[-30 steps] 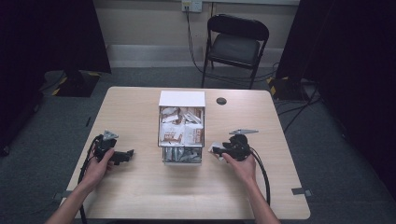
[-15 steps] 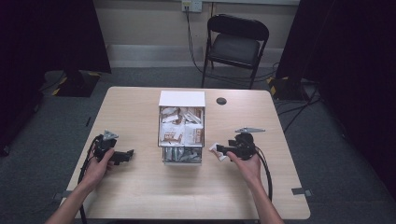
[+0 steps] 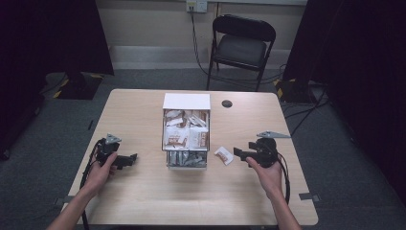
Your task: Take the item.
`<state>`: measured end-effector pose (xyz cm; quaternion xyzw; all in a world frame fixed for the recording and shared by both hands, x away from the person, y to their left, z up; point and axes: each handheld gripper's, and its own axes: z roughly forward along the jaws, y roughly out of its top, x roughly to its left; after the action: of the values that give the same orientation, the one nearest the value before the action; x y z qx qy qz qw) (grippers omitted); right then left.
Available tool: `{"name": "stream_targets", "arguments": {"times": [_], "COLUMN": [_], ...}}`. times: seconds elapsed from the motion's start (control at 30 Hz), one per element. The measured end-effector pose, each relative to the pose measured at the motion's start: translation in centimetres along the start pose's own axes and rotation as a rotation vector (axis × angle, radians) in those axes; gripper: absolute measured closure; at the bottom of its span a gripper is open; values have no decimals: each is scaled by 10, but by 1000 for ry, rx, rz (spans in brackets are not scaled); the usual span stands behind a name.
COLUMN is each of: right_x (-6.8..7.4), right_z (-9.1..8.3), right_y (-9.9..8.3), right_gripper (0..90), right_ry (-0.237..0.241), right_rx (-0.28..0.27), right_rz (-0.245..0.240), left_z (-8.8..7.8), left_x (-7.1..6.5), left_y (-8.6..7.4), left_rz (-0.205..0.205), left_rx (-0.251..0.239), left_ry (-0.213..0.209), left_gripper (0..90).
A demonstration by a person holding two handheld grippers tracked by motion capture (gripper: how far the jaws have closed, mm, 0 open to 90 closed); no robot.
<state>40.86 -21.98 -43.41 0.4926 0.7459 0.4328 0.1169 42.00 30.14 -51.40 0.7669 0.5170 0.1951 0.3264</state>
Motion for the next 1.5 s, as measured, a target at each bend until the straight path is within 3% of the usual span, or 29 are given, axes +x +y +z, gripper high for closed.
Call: {"name": "stream_targets", "arguments": {"times": [0.17,0.33,0.5,0.7,0.8,0.97,1.27,1.5], "right_x": [1,-4,-17,-37,-47,-56,-76,-75], "right_z": [-10,-20,-28,-35,-34,-34,-31,-26], "right_y": [-6,-12,-21,-38,-47,-52,-63,-67], "right_gripper": [175,193,195,199,199,199,180,152], "right_ry": [-29,-68,-111,-198,-235,-299,-375,-416], "right_rx": [7,22,37,68,93,119,192,207], "right_rz": [-1,19,33,50,66,50,69,53], "left_z": [0,0,0,0,0,0,-1,0], "left_x": [0,0,0,0,0,0,0,0], "left_y": [0,0,0,0,0,0,0,0], "left_rz": [1,0,1,0,1,3,5,8], "left_rx": [0,0,0,0,0,4,7,6], "left_ry": [0,0,1,0,1,-4,-8,-7], "left_gripper": [0,0,0,0,0,0,0,0]}}
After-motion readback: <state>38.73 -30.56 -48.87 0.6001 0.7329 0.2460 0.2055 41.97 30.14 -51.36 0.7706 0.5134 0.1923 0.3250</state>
